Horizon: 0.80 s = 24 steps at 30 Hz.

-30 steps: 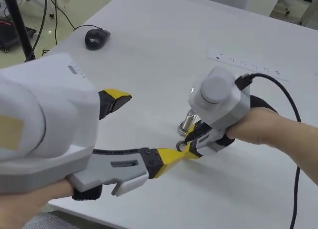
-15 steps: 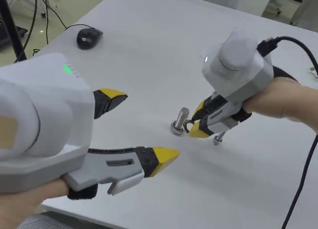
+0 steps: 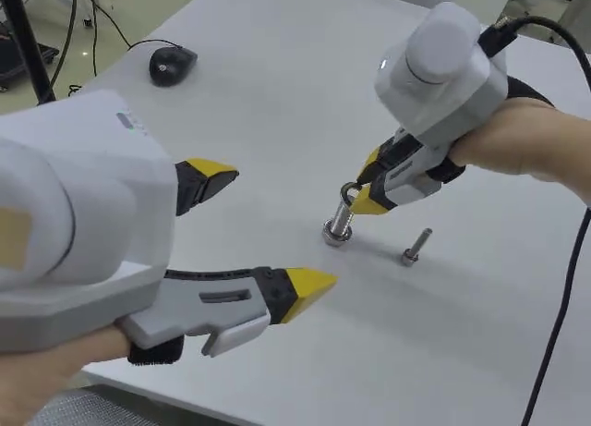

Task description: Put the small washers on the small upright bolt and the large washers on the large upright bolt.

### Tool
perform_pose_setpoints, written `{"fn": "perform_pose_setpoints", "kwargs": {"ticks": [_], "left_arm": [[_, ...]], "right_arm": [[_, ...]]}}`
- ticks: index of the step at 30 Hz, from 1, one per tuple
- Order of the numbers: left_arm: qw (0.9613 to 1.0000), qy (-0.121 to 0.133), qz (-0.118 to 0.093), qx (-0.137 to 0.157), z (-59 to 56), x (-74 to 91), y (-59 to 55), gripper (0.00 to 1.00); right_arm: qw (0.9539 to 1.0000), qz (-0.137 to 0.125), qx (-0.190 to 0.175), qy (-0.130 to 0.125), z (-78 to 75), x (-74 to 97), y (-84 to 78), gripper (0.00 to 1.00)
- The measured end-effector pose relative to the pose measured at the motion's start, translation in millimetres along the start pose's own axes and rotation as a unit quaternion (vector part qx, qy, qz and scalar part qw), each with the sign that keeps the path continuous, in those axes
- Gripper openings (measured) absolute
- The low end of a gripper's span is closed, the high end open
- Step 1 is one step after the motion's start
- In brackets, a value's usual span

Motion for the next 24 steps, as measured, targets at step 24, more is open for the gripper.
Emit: {"fn": "perform_pose_setpoints", "kwargs": {"ticks": [24], "left_arm": [[1.0000, 0.003, 0.003, 0.004, 2.4, 0.1, -3.3, 0.69]], "right_arm": [[0.9996, 0.025, 0.007, 0.015, -6.9, -19.5, -4.3, 0.22]]}}
Point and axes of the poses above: the centre of the closed fingertips' face, and the gripper's own axes: x roughly backward along the fingers, z roughly to its left, y roughly out of its top, the point moved 5 cm from there along x, roughly backward along the fingers, and after that the axes turned 7 degrees about y, right-handed, at the moved point
